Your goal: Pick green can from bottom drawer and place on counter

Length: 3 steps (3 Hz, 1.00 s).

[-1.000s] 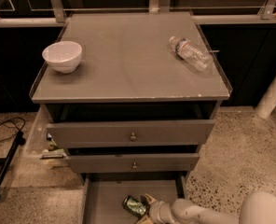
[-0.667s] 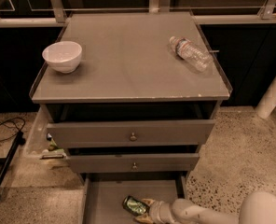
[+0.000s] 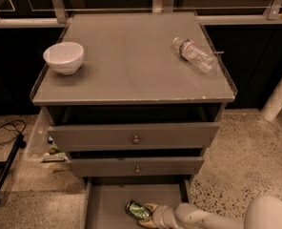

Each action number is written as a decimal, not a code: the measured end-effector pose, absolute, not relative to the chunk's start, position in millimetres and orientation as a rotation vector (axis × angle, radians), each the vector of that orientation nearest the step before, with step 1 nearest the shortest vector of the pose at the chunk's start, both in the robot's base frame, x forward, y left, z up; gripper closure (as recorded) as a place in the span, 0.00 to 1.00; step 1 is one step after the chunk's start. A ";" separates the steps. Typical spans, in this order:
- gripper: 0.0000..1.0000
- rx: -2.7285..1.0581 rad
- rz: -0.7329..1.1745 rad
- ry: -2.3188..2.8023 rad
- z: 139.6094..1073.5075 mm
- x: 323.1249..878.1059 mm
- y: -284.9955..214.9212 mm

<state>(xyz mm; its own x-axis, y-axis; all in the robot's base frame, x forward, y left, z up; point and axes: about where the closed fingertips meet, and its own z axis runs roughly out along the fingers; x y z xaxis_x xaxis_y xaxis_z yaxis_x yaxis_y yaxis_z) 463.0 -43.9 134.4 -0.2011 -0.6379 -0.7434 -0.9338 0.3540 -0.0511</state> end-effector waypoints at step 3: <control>1.00 -1.373 0.616 1.923 159.5 451.7 -55.1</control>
Offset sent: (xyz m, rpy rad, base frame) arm -0.0068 -0.0054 0.0076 0.0089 0.0263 0.0171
